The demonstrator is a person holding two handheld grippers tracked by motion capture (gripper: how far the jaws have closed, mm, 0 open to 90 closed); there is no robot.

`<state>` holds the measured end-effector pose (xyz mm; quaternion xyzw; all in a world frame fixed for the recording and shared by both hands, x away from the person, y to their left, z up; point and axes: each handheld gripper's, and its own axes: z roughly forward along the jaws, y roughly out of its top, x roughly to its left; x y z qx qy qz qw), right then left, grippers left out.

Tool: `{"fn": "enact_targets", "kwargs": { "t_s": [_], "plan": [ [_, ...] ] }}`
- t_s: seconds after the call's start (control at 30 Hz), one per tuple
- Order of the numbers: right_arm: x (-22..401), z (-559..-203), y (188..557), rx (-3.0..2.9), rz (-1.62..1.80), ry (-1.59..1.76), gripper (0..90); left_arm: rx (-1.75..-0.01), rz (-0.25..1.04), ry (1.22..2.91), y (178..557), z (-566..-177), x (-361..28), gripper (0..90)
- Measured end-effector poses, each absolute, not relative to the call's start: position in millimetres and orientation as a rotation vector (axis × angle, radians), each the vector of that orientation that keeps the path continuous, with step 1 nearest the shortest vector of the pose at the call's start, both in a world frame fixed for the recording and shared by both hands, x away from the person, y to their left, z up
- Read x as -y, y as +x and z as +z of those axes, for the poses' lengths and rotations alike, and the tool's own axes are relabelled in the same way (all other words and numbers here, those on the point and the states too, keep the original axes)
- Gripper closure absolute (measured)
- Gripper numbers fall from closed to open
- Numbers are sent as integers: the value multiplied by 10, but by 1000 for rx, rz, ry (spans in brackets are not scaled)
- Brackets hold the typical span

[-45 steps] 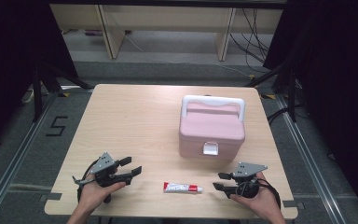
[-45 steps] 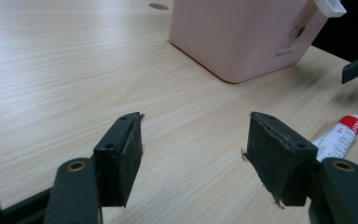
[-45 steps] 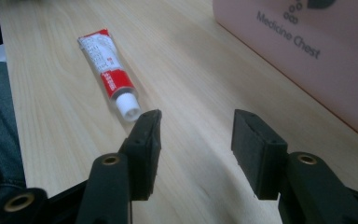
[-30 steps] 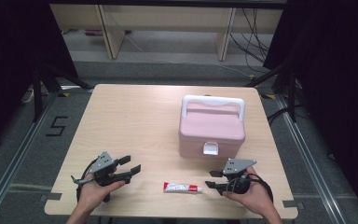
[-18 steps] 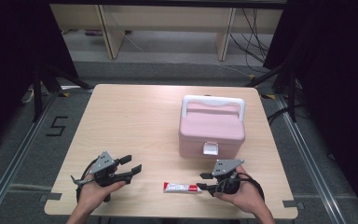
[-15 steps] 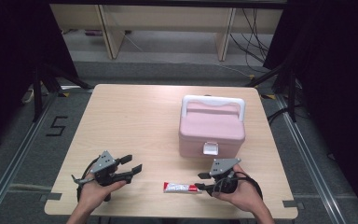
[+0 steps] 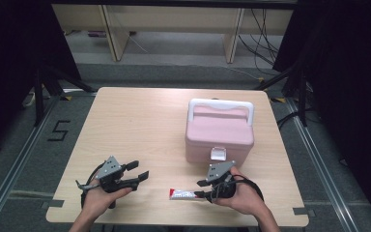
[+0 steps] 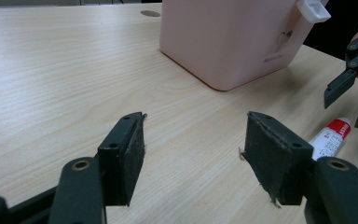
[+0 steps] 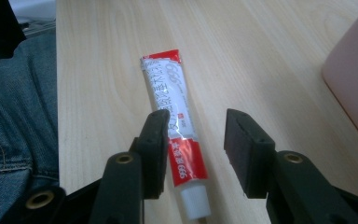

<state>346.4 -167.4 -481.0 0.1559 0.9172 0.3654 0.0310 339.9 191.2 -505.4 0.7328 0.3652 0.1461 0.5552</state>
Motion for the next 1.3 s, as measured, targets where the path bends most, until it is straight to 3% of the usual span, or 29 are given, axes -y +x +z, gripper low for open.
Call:
{"fn": "enact_targets", "kwargs": {
  "t_s": [0.77, 1.0, 1.3],
  "plan": [
    [1303, -4963, 3528, -2981, 963, 347, 635, -847, 326, 1734, 3407, -5065, -1864, 370],
    [1290, -4977, 3554, -2991, 941, 314, 691, -847, 327, 1748, 3405, -5073, -1860, 370],
    [1390, -4954, 3546, -2986, 917, 274, 702, -849, 321, 1750, 3401, -5080, -1850, 369]
  ]
}}
